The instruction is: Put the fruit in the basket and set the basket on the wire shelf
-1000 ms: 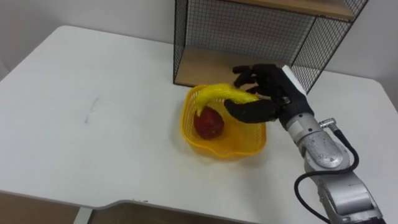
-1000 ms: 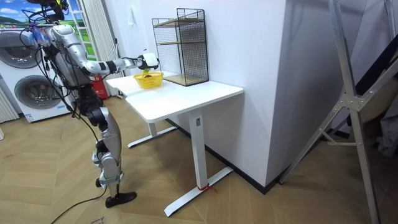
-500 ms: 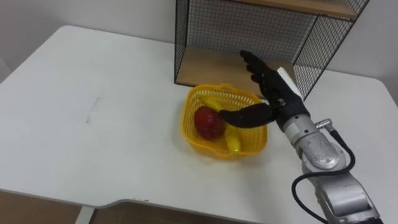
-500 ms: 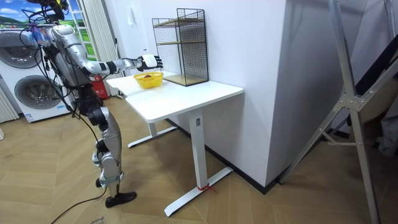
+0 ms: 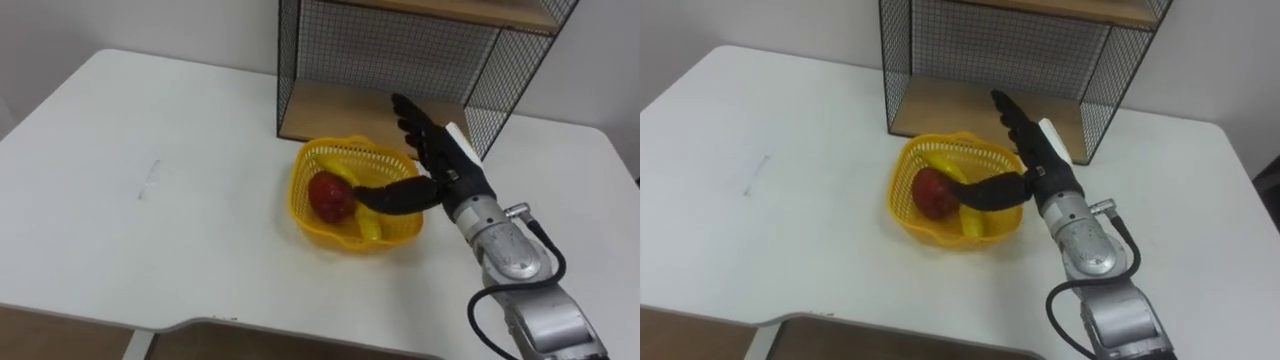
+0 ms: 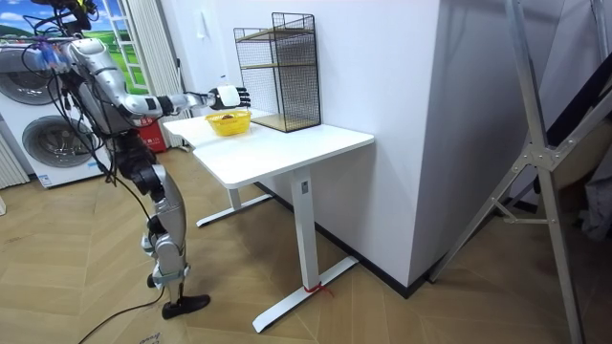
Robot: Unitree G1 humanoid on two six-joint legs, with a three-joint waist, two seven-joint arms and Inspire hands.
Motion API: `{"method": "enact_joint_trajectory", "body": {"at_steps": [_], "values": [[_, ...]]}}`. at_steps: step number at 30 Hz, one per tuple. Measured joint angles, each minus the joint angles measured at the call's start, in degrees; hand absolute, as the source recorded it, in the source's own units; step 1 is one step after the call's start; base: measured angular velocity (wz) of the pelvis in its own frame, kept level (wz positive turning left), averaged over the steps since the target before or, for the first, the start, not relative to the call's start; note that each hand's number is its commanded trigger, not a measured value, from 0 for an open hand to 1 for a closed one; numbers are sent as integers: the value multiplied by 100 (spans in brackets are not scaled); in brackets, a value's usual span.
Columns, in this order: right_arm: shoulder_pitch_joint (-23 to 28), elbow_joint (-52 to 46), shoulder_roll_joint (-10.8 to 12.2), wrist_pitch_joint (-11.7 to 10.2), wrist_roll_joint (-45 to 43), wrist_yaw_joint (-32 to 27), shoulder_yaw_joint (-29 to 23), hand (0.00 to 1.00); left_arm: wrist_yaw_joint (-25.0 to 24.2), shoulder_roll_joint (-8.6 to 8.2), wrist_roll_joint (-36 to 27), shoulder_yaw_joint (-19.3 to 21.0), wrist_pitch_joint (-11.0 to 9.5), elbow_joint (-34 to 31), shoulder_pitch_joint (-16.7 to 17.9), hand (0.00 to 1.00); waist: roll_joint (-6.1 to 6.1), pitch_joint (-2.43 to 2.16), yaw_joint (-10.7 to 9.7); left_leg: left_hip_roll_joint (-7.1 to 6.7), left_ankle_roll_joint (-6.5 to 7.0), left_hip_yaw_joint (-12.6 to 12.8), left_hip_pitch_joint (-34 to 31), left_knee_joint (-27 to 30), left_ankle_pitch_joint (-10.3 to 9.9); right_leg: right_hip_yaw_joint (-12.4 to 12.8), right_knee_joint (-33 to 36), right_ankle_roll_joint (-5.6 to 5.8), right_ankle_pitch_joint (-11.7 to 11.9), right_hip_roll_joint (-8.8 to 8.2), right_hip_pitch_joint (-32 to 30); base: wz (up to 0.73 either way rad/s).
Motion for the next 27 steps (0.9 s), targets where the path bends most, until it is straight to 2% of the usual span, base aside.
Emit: {"method": "enact_joint_trajectory", "body": {"at_steps": [4,6,9,11,12,14,15,16,19,22,24,27], "values": [[134,-4,1,-9,261,-175,-279,0,166,-29,-821,352,-47,70,121,0,43,-15,-21,-1,0,10,9,22,0,16,2,-3,2,0,13,0],[257,-5,-1,-9,562,-266,-408,0,269,-20,-1327,510,-81,79,249,0,93,-15,-51,-1,0,13,10,17,0,16,4,-2,2,0,10,0],[503,-16,-18,-8,1076,-484,-680,0,492,-23,-2041,921,-136,93,337,0,200,-39,-64,0,-7,27,55,-53,8,26,12,-2,2,-1,7,-4],[548,-21,-18,-7,1296,-609,-997,0,741,-29,-2703,1387,-213,78,386,0,237,-48,-84,3,-11,57,64,-82,23,47,14,-2,2,-2,-15,-6],[563,-33,-19,-7,1353,-642,-1088,0,813,-36,-2852,1517,-214,48,400,0,247,-53,-87,3,-11,61,67,-89,23,45,10,-2,2,-2,-15,-3],[756,-252,-32,-8,1889,-824,-1470,0,1268,-34,-3351,1989,-267,-177,399,0,273,-60,-97,0,-11,65,93,-150,49,29,-4,-2,2,-6,-5,2],[847,-336,-34,-11,2001,-870,-1542,0,1410,-34,-3442,2076,-304,-265,409,0,284,-57,-92,-1,-11,64,103,-168,61,25,-4,-2,2,-7,0,0],[997,-478,-37,-11,2196,-954,-1649,0,1709,-32,-3576,2239,-355,-451,420,0,265,-68,-71,-1,-14,66,145,-203,76,29,-2,-2,2,-7,17,0],[1233,-693,-39,-11,2360,-1164,-1833,0,2466,-26,-3988,2702,-448,-1106,412,0,305,-56,-58,-2,-14,64,139,-201,80,36,-1,-2,2,-7,10,0],[1399,-800,-36,-11,2304,-1302,-1909,0,3242,-5,-4112,2794,-679,-1998,407,0,333,-78,-63,-4,-15,69,144,-210,79,49,-1,-2,2,-9,6,0],[1518,-862,-31,-11,2237,-1340,-1907,0,3682,-6,-4103,2806,-749,-2587,402,0,361,-91,-44,-4,-16,71,154,-205,79,60,11,-2,2,-9,5,0],[1620,-861,-40,-12,2118,-1377,-1955,0,4341,8,-3728,2870,-884,-3339,374,0,404,-111,-54,-6,-15,69,176,-201,80,58,11,-2,2,-12,25,0]]}}
